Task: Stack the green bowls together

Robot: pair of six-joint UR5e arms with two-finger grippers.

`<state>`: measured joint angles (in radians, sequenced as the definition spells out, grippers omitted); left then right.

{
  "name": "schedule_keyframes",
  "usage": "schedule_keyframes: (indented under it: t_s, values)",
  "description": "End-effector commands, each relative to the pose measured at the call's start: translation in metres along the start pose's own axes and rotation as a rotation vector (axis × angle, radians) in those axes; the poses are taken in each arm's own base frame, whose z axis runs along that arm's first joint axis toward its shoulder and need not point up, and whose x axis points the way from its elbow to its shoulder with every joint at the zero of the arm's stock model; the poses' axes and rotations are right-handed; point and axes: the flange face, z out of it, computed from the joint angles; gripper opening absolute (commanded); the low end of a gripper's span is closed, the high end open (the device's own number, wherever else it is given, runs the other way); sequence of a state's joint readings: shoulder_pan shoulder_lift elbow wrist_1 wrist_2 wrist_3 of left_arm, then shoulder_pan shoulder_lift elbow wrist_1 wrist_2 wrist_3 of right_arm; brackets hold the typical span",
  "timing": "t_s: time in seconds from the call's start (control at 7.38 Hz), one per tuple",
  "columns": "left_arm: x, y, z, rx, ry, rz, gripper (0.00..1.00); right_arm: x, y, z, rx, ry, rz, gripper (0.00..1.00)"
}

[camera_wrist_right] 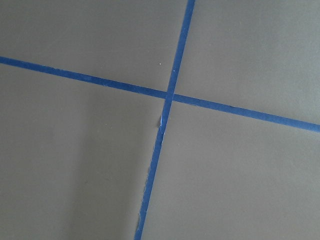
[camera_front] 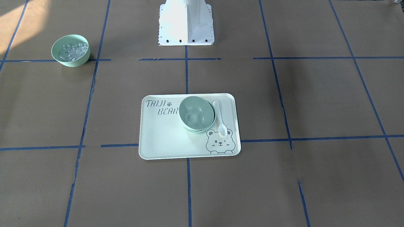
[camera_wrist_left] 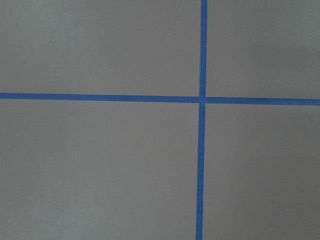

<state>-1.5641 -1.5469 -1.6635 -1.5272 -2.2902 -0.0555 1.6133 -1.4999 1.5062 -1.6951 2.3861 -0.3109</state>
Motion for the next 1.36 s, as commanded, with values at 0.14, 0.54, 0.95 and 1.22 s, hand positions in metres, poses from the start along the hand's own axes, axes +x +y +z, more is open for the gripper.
schedule_keyframes:
  t_s: [0.14, 0.54, 0.95, 1.22]
  values:
    - [-0.005, 0.003, 0.003, -0.011, 0.001, -0.008, 1.0, 0.011, 0.009, 0.003, -0.005, -0.001, 0.036, 1.0]
    - [-0.003, 0.002, 0.0, -0.003, 0.0, -0.001, 1.0, 0.011, 0.009, -0.002, 0.011, 0.001, 0.102, 1.0]
    - [-0.001, 0.001, -0.001, 0.0, 0.001, 0.0, 1.0, 0.015, 0.019, 0.004, 0.096, 0.021, 0.175, 1.0]
    - [-0.001, 0.001, -0.002, 0.001, 0.0, 0.001, 1.0, 0.013, 0.014, 0.001, 0.1, 0.023, 0.174, 1.0]
